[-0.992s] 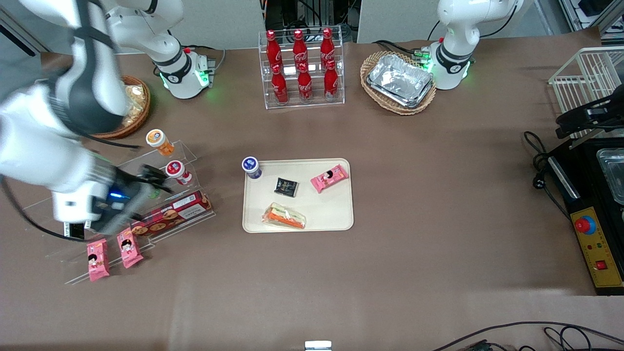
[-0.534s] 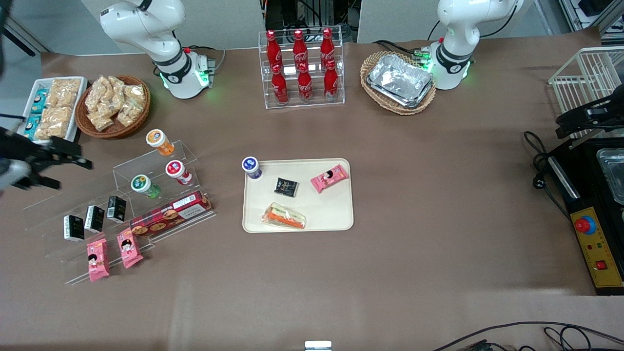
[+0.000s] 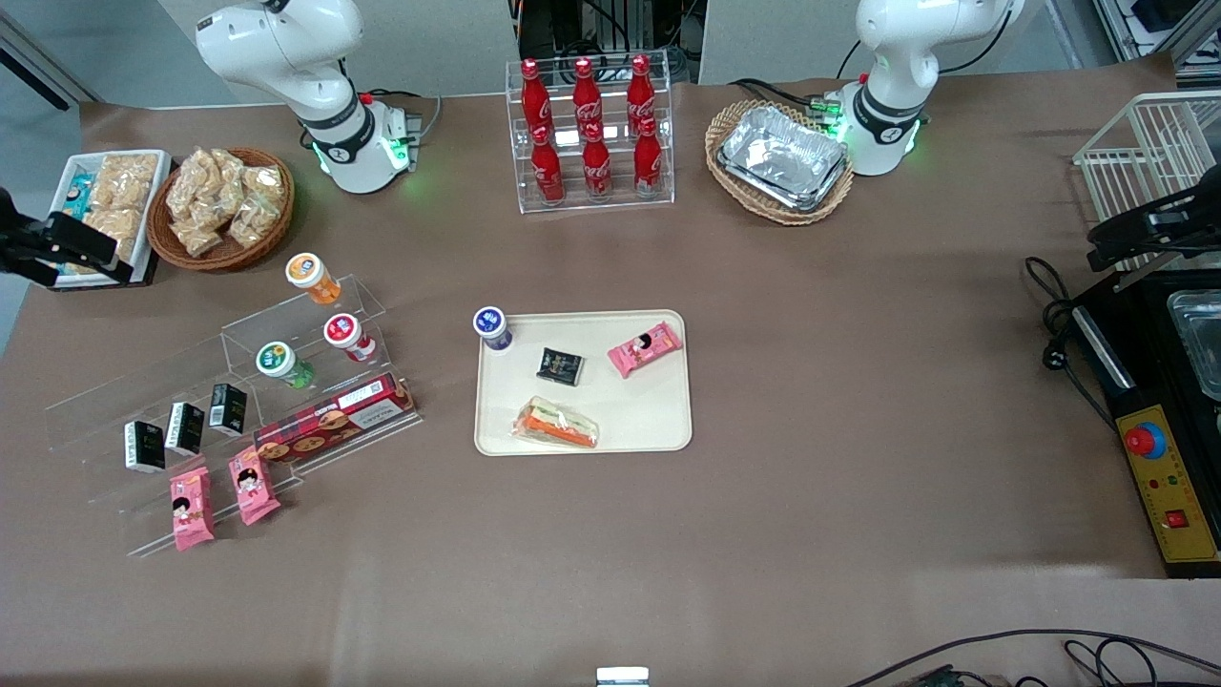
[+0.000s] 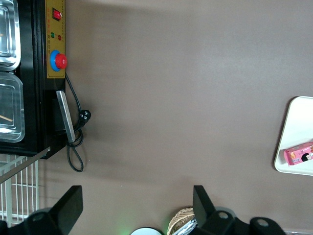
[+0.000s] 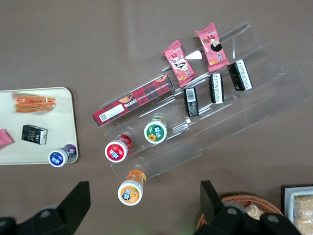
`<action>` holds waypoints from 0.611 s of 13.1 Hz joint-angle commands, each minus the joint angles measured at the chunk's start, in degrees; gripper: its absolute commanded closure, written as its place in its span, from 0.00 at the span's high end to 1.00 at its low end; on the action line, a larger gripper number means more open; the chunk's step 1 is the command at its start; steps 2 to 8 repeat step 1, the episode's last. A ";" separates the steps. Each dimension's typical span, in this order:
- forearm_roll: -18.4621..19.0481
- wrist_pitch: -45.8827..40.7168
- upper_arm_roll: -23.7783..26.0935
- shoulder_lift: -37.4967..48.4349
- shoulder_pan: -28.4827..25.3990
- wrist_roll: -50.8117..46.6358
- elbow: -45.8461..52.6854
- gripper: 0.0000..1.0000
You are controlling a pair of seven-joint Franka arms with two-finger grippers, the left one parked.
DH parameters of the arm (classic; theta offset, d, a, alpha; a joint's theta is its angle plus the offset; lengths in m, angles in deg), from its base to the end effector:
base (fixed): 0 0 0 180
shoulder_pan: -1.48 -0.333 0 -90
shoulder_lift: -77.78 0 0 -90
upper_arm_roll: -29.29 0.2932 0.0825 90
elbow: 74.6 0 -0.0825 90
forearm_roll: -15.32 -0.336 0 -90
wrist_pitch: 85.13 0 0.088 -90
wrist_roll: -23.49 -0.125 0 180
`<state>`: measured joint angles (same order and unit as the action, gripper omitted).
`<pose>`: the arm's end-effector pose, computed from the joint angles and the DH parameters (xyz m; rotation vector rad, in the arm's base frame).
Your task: Place sandwich on tray
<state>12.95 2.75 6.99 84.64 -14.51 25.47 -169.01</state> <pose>0.4667 -0.0574 0.6022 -3.0530 0.1092 -0.0047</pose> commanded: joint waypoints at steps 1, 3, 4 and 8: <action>2.63 -1.75 1.30 0.80 -0.10 -2.86 0.98 1.00; 2.63 -1.75 1.30 0.80 -0.10 -2.86 0.98 1.00; 2.63 -1.75 1.30 0.80 -0.10 -2.86 0.98 1.00; 2.63 -1.75 1.30 0.80 -0.10 -2.86 0.98 1.00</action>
